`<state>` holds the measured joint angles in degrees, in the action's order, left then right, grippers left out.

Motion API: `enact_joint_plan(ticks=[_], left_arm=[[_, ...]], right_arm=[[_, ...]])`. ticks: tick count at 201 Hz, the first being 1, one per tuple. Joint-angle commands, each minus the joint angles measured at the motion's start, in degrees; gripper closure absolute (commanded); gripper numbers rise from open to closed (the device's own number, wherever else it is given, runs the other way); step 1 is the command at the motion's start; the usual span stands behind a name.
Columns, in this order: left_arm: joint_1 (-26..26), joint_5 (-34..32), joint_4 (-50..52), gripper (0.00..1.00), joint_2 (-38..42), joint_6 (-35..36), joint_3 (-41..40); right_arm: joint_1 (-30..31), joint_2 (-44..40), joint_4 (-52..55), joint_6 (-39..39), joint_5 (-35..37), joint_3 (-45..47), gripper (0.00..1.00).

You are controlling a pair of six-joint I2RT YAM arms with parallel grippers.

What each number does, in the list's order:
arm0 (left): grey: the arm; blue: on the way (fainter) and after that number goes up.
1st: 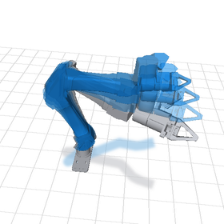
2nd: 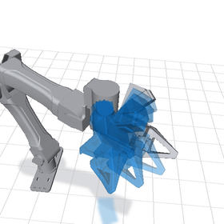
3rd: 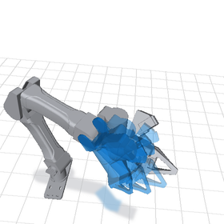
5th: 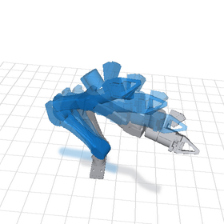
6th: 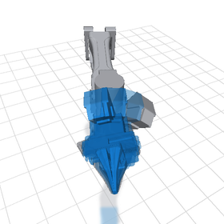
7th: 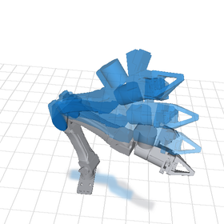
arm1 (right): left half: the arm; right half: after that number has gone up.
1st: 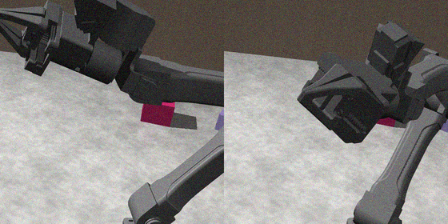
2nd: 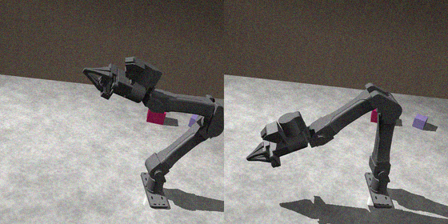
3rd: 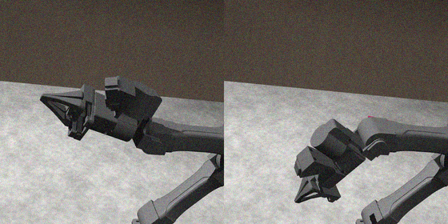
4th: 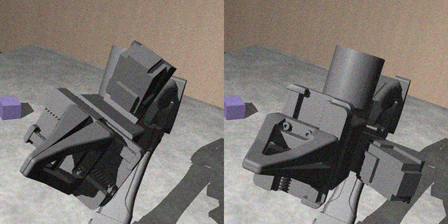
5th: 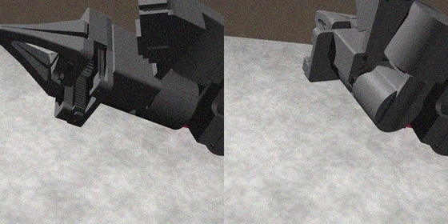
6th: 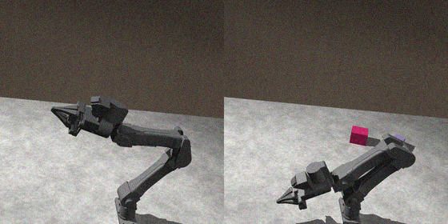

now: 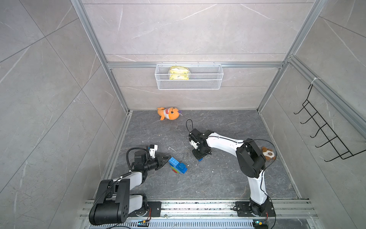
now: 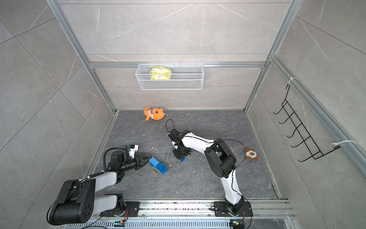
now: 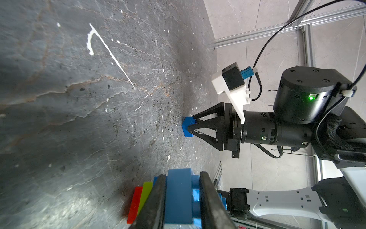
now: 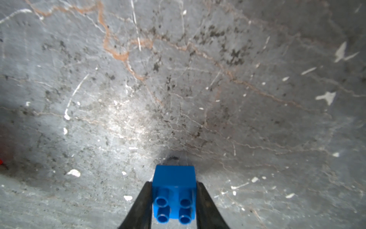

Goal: Assemble a heart with lego
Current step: Pick up the lego brick from the center of the board, then assemble the lego brick with the lego brick.

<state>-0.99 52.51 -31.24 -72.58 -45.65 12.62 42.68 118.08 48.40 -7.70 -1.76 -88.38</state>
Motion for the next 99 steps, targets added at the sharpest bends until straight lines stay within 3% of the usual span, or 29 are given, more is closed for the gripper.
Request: enact_joint_plan(ticks=[1, 46, 99], left_arm=[[-0.06, -1.80, 1.19, 0.89, -0.46, 1.90, -0.08], [-0.08, -1.88, -0.17, 0.89, -0.99, 1.34, -0.30], [-0.07, -1.71, -1.09, 0.89, -0.64, 0.41, -0.41]], right_arm=[[0.30, -5.32, 0.82, 1.03, -3.26, -0.38, 0.70], [2.68, -9.39, -1.08, 4.83, -17.48, -6.38, 0.71], [8.99, 0.10, 7.76, 10.03, -18.47, -21.94, 0.70]])
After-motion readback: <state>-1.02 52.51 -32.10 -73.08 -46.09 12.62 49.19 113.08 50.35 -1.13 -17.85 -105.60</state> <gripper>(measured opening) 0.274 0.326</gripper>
